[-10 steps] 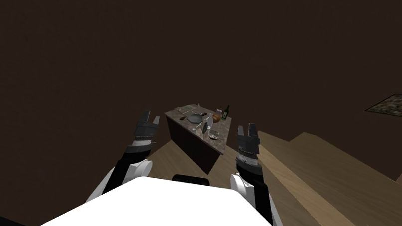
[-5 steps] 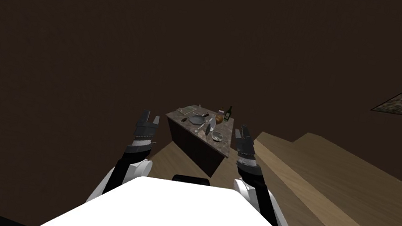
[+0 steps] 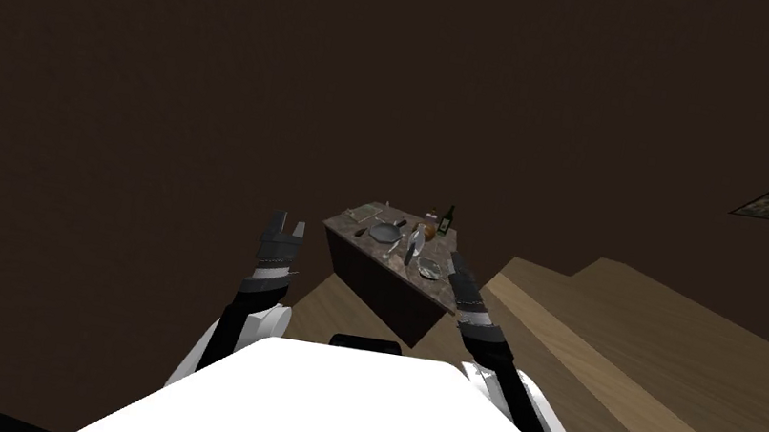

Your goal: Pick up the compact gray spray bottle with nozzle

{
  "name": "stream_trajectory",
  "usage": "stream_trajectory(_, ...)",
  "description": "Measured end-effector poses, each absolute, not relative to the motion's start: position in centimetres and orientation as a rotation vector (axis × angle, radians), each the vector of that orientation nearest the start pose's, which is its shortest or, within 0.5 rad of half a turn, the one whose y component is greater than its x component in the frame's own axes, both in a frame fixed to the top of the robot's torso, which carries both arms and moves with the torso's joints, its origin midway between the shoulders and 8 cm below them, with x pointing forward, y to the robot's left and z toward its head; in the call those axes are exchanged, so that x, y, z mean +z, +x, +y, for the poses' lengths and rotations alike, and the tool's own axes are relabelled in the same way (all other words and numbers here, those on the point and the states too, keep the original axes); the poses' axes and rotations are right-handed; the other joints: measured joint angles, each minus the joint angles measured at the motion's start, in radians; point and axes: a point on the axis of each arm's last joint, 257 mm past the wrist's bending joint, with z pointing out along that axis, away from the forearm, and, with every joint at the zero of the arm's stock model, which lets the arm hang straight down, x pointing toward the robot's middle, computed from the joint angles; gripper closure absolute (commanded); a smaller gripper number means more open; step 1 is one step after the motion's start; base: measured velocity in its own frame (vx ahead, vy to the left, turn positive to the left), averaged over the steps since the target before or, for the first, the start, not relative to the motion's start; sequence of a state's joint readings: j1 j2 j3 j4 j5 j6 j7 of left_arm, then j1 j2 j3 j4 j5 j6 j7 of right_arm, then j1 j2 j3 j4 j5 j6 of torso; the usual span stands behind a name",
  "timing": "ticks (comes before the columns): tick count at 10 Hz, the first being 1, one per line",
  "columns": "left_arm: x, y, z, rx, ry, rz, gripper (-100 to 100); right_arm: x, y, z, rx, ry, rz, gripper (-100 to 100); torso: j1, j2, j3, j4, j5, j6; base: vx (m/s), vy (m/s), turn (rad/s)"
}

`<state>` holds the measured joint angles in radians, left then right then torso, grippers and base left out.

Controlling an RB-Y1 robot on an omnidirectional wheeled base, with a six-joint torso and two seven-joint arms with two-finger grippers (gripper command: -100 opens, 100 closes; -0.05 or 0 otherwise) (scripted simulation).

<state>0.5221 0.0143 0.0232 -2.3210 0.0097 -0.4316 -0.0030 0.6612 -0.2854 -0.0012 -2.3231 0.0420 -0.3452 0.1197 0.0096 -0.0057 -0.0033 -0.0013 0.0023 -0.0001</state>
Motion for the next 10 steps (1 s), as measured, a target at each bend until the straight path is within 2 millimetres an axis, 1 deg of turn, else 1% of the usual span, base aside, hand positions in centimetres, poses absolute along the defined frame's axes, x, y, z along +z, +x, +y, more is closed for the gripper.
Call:
stream_trajectory(2,2.3,34.4,28.9,-1.265,-0.687,0.648,0,-7.7,34.9,-27.8,0.978,0.555,1.190,-100,0.004,0.000,0.000,0.000,0.001,0.000,0.088,0.195,0.015)
stream_trajectory(4,2.3,34.4,28.9,-1.265,-0.687,0.648,0,-10.9,34.6,-28.8,0.901,0.549,1.307,-100,0.002,0.001,0.000,0.000,0.000,0.000,0.089,0.157,0.012)
stream_trajectory(6,2.3,34.4,28.9,-1.264,-0.687,0.648,0,-14.1,34.1,-30.4,0.816,0.542,1.420,-100,0.000,-0.003,-0.002,-0.001,0.000,0.000,0.123,0.152,0.000)
stream_trajectory(10,2.3,34.4,28.9,-1.264,-0.687,0.648,0,-18.7,32.9,-33.7,0.634,0.512,1.622,-100,0.003,-0.001,-0.001,0.000,0.001,0.000,0.098,0.177,-0.026)
